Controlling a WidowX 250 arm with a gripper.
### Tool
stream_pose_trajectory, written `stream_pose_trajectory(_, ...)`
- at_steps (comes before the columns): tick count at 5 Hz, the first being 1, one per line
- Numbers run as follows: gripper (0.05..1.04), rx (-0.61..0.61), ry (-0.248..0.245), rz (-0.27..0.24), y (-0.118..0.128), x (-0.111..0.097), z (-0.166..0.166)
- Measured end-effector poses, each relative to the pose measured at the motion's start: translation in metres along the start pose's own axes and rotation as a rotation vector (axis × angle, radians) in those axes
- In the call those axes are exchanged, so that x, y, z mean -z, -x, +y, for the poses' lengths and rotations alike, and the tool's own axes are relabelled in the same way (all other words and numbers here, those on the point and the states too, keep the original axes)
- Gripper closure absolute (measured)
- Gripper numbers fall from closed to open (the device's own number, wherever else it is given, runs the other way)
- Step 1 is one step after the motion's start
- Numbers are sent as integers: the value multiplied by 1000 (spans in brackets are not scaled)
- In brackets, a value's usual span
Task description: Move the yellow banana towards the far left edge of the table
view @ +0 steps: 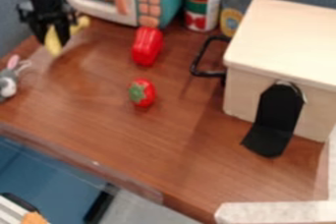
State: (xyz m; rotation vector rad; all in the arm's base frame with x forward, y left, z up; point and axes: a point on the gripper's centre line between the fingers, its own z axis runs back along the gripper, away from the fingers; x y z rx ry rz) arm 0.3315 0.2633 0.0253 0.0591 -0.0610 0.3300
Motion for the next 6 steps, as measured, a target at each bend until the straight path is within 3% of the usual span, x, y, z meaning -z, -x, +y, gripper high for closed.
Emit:
stream_pose_trajectory(1, 547, 6, -29, 9, -5, 7, 6)
stream_pose_trajectory(2, 469, 20, -34, 8, -4, 8, 7)
stream_pose_trajectory(3, 171, 32, -23, 11, 2, 7, 4)
stream_pose_trajectory(4, 69, 45, -14, -37, -3, -25, 3)
stream_pose_trajectory(5, 73, 96, -14, -92, 0, -57, -5)
stream_pose_trajectory(6, 80, 130, -25, -86, 6, -63, -11)
